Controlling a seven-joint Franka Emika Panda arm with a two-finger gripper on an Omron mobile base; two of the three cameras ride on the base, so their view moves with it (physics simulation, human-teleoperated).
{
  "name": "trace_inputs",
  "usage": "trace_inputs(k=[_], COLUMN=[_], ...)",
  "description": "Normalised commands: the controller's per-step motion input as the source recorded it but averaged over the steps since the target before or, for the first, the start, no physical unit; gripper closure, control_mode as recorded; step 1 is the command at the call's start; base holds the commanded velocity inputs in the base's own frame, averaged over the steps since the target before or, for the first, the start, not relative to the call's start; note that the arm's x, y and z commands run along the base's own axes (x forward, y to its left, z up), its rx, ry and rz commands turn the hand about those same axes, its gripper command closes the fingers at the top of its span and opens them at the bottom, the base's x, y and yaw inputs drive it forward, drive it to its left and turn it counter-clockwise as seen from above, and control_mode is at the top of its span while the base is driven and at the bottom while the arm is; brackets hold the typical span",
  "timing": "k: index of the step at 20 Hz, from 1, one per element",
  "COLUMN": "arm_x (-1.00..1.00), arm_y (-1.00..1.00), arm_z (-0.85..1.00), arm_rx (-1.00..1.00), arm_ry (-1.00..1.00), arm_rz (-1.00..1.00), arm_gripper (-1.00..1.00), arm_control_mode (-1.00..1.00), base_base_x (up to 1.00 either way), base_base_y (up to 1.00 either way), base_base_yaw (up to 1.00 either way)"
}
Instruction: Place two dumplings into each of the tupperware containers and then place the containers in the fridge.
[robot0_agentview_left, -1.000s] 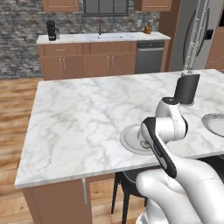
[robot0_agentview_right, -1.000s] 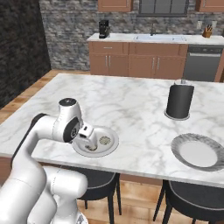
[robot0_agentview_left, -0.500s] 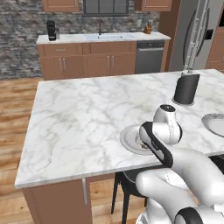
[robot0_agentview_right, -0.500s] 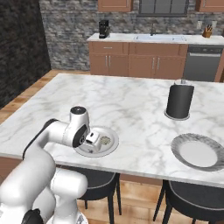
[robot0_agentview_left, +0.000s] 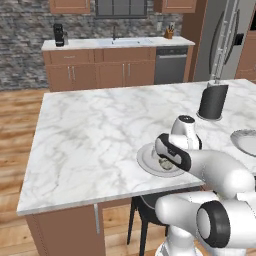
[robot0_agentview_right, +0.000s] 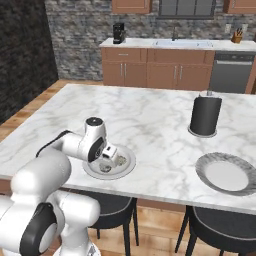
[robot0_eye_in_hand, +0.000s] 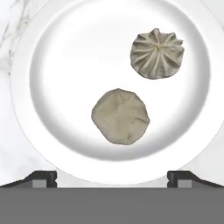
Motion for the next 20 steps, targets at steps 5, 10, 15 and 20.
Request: trace_inputs(k=[5, 10, 15, 20], arm_x=[0.05, 0.12, 0.19, 0.16], arm_y=[-0.07, -0.03, -0.05, -0.07], arm_z=[-0.23, -0.36, -0.29, -0.12], arm_rx=[0.00, 0.00, 0.00, 0.00], arm_ry=[0.00, 0.00, 0.00, 0.00], arm_rz=[0.00, 0.00, 0.00, 0.00], arm_gripper=[-1.00, -1.00, -1.00, -1.00], arm_control_mode=[-1.00, -1.00, -1.00, -1.00], base_base_x=[0.00, 0.00, 0.00, 0.00], base_base_y=[0.00, 0.00, 0.00, 0.00], base_base_yaw=[0.00, 0.00, 0.00, 0.00])
